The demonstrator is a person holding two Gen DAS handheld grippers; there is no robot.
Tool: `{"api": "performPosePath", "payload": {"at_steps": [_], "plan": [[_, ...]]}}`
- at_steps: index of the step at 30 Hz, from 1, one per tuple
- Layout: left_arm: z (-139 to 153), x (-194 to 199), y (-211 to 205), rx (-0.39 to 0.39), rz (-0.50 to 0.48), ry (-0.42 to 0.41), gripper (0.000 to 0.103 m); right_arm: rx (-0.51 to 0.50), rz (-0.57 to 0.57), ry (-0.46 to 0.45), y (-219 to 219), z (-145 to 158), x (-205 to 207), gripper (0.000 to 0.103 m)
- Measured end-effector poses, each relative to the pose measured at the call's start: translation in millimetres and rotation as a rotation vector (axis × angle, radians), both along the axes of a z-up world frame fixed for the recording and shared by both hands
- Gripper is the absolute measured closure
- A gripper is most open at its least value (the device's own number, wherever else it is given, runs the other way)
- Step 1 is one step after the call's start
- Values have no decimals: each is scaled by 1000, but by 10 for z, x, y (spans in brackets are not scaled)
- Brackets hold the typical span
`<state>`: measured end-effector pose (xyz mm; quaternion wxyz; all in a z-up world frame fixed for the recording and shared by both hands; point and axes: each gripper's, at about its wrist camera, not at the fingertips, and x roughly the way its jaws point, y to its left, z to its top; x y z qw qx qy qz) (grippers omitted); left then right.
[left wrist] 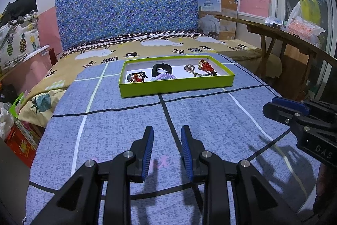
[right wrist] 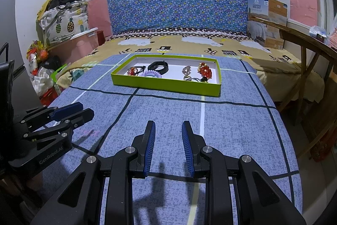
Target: Organize jewelry
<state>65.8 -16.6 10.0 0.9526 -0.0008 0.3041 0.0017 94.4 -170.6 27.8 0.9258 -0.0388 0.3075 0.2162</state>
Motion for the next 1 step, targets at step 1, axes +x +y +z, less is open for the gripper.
{"api": "performPosePath", "payload": {"at_steps": [1], "plan": [[-4, 2, -4, 2, 2, 2, 75, 0, 0, 0, -1, 0, 0, 77]]}}
